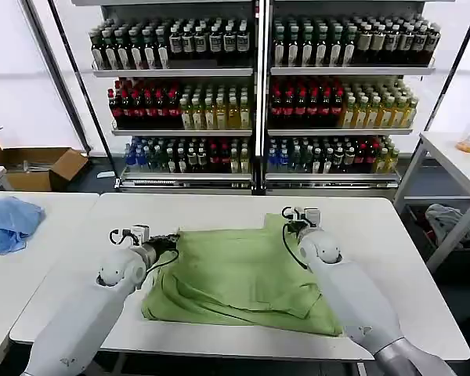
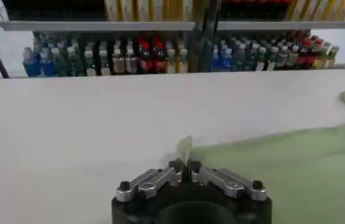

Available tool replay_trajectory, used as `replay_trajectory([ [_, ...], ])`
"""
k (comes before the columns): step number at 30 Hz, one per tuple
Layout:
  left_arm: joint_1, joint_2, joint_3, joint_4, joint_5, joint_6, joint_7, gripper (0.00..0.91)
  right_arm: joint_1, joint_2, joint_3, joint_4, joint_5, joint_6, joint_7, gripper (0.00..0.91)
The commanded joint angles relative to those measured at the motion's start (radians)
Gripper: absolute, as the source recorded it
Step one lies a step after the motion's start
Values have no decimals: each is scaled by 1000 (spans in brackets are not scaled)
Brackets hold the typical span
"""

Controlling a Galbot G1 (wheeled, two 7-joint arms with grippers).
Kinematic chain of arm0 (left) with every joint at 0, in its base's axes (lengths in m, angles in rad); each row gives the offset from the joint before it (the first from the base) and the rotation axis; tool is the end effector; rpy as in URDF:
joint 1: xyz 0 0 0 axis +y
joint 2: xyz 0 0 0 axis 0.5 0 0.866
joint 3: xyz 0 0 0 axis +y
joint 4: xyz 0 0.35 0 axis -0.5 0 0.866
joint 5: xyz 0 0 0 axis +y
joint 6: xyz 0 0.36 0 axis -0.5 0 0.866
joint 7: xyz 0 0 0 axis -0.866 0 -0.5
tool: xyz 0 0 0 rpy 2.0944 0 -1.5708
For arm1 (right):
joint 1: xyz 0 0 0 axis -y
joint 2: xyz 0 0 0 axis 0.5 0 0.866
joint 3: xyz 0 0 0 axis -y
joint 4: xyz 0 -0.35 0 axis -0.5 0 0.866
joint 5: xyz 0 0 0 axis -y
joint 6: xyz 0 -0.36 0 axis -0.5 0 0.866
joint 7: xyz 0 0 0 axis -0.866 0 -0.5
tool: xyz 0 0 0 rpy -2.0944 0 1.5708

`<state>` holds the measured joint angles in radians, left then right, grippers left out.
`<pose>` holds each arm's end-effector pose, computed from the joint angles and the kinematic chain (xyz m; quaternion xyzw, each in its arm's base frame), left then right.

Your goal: Fold and organize the clothes.

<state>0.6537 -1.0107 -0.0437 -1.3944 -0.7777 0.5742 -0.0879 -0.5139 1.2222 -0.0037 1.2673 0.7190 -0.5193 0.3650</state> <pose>0.4579 0.0809 -0.2830 -0.1151 -0.9469 -0.0003 0.3003 0.5043 0.0062 -0.2703 0.0212 -0.9670 0.0017 0.2540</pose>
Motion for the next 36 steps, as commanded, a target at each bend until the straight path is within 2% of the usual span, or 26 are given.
replay_trajectory([
  [1,54,41,-42,-169,-54,1,-1,101,-92,-48,43,195,10,23,-8,0],
  [9,143,99,-88,-283,-86,2,-10,91,-265,-143,135,458,22,-1,3,0],
  [18,272,152,-134,-391,-102,3,-12,81,-497,-227,260,654,38,-4,-3,0],
  [27,397,193,-184,-476,-107,4,-9,71,-712,-256,359,827,33,-13,-5,0],
  [36,532,234,-206,-589,-29,3,-11,60,-845,-226,399,889,-10,-33,1,0],
])
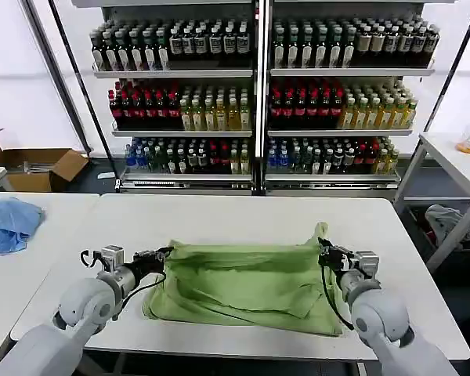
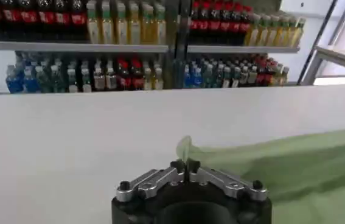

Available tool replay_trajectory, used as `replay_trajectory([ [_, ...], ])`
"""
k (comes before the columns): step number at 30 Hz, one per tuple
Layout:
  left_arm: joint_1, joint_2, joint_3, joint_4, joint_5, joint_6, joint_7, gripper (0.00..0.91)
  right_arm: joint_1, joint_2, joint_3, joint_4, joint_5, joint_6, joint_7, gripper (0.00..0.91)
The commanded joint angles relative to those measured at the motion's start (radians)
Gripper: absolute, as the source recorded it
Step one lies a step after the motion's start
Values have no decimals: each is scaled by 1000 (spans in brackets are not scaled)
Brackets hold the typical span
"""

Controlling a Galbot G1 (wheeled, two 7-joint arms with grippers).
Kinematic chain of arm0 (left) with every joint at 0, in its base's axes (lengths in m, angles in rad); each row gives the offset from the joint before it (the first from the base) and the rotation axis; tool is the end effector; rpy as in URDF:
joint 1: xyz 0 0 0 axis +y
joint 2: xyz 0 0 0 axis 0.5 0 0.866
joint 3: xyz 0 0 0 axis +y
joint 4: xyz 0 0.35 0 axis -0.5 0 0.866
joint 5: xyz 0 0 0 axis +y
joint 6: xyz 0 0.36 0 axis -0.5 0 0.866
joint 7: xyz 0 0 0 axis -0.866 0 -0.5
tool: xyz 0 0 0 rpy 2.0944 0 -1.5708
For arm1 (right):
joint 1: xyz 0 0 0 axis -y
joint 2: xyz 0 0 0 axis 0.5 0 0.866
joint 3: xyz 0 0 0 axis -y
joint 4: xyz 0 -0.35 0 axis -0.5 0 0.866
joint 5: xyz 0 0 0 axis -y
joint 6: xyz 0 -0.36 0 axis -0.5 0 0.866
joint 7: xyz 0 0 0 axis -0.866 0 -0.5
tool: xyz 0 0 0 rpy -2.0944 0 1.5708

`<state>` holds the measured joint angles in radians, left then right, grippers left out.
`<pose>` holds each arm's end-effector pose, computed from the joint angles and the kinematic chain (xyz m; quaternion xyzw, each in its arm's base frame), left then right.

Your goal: Fold and organize the clothes.

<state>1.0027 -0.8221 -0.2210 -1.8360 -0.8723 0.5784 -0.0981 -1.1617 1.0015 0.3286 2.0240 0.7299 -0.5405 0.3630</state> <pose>0.3428 0.0982 -0.2427 -0.1666 -0.9467 0.0025 0.2757 0.2931 -0.0509 -0.2308 0.0514 -0.9778 -0.0165 0.2024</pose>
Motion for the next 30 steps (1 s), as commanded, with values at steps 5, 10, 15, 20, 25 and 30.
replay_trajectory([
  [5,198,42,-6,-132,124,-1,-2,60,-204,24,47,103,-34,-34,35,0],
  [10,184,24,10,-80,153,-2,-7,171,-202,52,26,69,-47,-37,55,0],
  [15,172,-4,17,-68,162,-2,-16,907,-179,64,14,29,-87,-38,56,907],
  [20,181,-37,13,-87,180,-3,-41,907,-183,59,22,56,-138,-21,33,907],
  [25,196,-92,-10,-114,193,-46,-123,907,-196,58,35,85,-167,-2,22,907],
  [30,197,-133,-34,-98,234,-132,-177,907,-208,60,42,93,-177,2,18,907],
])
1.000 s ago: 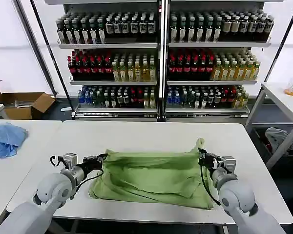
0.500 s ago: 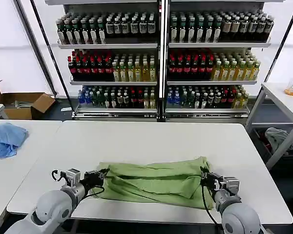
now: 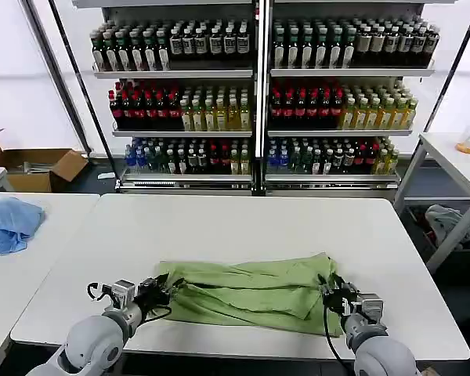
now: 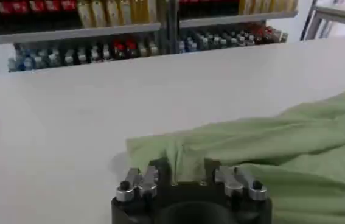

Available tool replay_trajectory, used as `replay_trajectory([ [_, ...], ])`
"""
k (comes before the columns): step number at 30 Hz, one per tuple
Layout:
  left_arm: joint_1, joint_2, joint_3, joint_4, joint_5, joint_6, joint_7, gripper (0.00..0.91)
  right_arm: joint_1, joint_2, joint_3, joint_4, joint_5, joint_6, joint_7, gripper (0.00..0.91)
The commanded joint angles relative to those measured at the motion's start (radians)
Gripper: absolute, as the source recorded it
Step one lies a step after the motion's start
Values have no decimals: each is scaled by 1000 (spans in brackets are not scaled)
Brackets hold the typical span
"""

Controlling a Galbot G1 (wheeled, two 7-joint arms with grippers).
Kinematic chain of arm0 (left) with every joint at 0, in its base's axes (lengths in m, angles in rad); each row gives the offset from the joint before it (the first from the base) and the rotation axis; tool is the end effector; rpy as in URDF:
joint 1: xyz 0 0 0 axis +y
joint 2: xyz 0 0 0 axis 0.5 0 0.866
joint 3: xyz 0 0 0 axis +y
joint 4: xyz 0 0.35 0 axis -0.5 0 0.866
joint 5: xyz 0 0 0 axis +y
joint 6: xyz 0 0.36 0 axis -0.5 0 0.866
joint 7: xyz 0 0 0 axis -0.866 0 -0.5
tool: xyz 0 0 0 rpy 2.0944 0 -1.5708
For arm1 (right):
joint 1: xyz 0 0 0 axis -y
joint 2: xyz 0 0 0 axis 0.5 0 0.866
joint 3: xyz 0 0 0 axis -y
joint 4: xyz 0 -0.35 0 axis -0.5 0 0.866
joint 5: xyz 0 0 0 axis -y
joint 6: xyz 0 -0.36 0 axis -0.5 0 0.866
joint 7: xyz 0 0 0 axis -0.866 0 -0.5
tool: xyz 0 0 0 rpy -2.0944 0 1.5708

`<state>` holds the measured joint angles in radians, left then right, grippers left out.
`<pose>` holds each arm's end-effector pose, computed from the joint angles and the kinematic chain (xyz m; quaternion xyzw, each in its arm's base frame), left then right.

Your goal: Fold and organize the clothes.

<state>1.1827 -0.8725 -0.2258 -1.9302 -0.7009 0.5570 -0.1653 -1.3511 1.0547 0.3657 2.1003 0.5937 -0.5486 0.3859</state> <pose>0.2875 0.0679 -0.2760 -0.1488 -0.9447 -0.0440 0.2887 0.2418 -0.0405 -0.2544 0.0217 -0.9720 0.0122 0.2338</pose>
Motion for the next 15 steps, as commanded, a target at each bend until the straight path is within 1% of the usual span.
replay_trajectory([
  [1,17,-93,-37,-1,69,-117,-128,907,-21,6,7,18,-41,11,-5,907],
  [8,41,-153,-67,45,55,-117,-161,907,-30,10,17,17,-41,13,-7,907],
  [15,98,-203,-63,29,11,-89,-147,907,-38,17,24,17,-41,14,-6,907],
])
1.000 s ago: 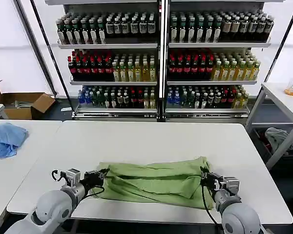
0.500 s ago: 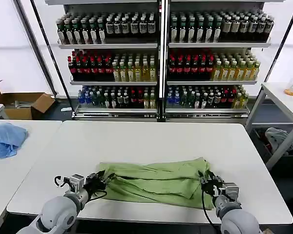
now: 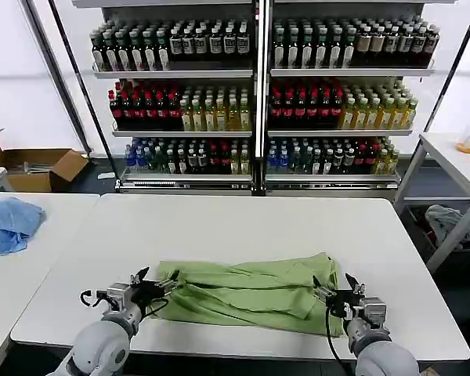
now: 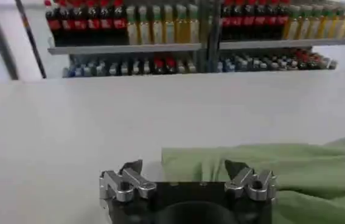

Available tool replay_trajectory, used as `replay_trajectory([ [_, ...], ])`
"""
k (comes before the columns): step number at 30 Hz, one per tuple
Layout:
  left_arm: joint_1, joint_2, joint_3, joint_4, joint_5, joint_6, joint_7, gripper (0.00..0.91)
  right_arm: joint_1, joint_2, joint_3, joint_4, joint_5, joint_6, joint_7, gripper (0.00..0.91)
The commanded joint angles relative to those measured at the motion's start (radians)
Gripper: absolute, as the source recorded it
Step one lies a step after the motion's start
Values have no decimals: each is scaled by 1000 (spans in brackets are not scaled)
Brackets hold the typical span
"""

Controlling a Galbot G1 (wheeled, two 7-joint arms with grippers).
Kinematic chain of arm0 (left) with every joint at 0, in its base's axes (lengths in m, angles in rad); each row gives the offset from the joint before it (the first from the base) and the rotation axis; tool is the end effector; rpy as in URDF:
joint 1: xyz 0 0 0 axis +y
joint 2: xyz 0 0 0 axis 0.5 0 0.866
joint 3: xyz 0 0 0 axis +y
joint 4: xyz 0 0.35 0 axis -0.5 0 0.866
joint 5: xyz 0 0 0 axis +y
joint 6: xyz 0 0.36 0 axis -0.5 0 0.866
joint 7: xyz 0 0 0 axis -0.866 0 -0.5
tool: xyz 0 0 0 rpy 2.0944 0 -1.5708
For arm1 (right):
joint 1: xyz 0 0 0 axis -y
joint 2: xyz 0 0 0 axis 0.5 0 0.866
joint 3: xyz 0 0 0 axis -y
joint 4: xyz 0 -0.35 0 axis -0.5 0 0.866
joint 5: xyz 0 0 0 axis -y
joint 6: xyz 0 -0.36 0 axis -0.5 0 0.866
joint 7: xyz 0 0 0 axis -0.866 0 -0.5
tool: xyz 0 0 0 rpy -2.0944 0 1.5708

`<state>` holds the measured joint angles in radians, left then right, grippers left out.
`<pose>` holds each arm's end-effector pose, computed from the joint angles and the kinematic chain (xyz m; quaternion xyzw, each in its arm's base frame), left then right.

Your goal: Fold and organize the clothes.

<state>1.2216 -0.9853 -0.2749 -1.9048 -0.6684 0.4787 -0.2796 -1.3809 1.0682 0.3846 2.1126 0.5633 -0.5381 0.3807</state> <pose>0.2831 0.0584 -0.2932 -0.0692 -0.9640 -0.0050 0.2566 0.2347 -0.0417 -0.2556 0.0132 -0.9732 0.0158 0.2289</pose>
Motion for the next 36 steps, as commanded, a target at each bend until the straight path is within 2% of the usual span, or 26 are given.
replay_trajectory([
  [1,64,-97,-11,4,-19,-11,-30,907,-9,3,7,5,-9,3,-1,907],
  [2,66,-100,-10,5,-18,-11,-29,887,-9,4,9,6,-5,2,0,907],
  [4,69,-106,-10,10,-19,-12,-27,675,-10,7,12,10,-4,0,2,907],
  [6,71,-106,-11,13,-21,-14,-24,181,-11,6,15,15,-2,-1,2,907],
  [7,71,-104,-14,16,-24,-18,-22,50,-12,5,16,16,-1,-1,2,907],
  [8,71,-103,-16,18,-28,-21,-22,30,-12,4,18,18,1,-2,3,907],
  [18,103,-111,-73,23,-146,-45,5,30,-15,9,28,17,6,0,7,907],
  [27,134,-100,-213,-12,-302,-66,51,30,-4,5,32,12,9,6,11,907],
  [31,116,-49,-321,-22,-386,-56,50,30,0,4,33,10,11,8,12,907],
  [36,91,70,-504,15,-486,-34,52,30,2,-2,40,11,15,11,8,907],
])
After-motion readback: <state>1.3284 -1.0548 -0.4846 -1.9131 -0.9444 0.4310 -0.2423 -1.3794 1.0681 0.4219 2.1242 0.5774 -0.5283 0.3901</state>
